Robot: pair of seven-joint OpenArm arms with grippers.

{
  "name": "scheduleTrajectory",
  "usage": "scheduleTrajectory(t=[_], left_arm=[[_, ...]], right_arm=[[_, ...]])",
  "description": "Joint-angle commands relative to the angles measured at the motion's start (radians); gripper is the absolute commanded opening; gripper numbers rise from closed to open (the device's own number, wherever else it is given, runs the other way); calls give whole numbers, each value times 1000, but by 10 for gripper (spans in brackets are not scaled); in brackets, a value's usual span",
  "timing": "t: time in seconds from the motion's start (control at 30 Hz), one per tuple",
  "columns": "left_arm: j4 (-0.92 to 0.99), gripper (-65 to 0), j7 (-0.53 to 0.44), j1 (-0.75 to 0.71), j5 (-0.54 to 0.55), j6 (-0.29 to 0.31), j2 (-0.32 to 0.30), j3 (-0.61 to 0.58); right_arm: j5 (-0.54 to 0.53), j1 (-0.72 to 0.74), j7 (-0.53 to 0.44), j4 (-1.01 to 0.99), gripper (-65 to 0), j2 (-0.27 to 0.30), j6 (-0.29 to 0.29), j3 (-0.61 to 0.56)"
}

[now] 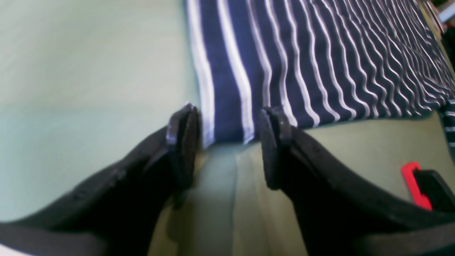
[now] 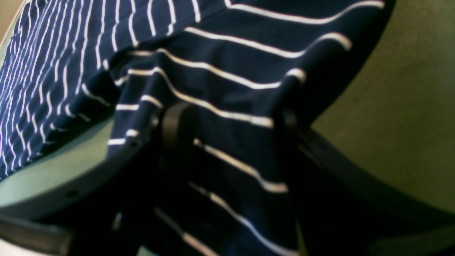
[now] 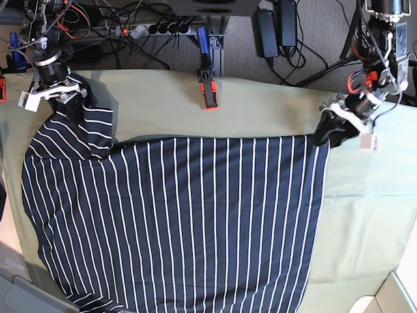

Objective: Fold the T-shirt properly
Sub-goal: 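Grasp the shirt's collar-side edge with right and left grippers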

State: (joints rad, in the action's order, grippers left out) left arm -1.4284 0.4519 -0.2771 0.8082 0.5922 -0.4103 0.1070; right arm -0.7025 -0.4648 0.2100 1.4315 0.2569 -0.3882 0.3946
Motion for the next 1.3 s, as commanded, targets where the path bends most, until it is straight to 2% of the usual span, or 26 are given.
scheduleTrajectory(t=[0.0, 0.23, 0.43, 0.53, 0.6, 0.7, 0.73, 0.8, 0.87, 0.97, 1.07, 1.27], left_arm=[[-9, -332, -5, 11, 6, 14, -13, -2], [-9, -331, 4, 41, -4, 14, -11, -31], [-9, -333, -3, 64, -61, 11, 45, -75], [-9, -338, -2, 74, -73, -44, 65, -75], [-9, -399, -2, 76, -73, -43, 64, -75], [-9, -575, 1, 78, -88, -41, 64, -75], [-9, -637, 1, 78, -93, -26, 64, -75], [-9, -650, 1, 78, -97, 25, 63, -70], [-9, -650, 1, 77, -94, 106, 63, -56], [-14, -650, 6, 73, -81, 106, 50, -26], [-48, -650, 23, 43, -47, 106, 16, -8], [-212, -650, 43, -37, -23, 106, -28, -1]], right_arm=[[15, -7, 61, 1, -333, 0, -50, -8], [15, -8, 60, 1, -333, 0, -50, -8], [15, -6, 61, 1, -334, 0, -50, -8], [16, -7, 61, 1, -349, 0, -50, -8], [33, -7, 60, 1, -446, 0, -51, -8], [81, -6, 60, 1, -650, 0, -50, -8], [88, -6, 60, 2, -650, 0, -50, -8], [101, -6, 60, 3, -650, 0, -50, -4], [101, -7, 64, 8, -650, 1, -51, 5], [98, -16, 131, 33, -650, 1, -51, 45], [34, -60, 195, 85, -650, 8, -51, 97], [-20, -148, 211, 199, -650, 50, -51, 181]])
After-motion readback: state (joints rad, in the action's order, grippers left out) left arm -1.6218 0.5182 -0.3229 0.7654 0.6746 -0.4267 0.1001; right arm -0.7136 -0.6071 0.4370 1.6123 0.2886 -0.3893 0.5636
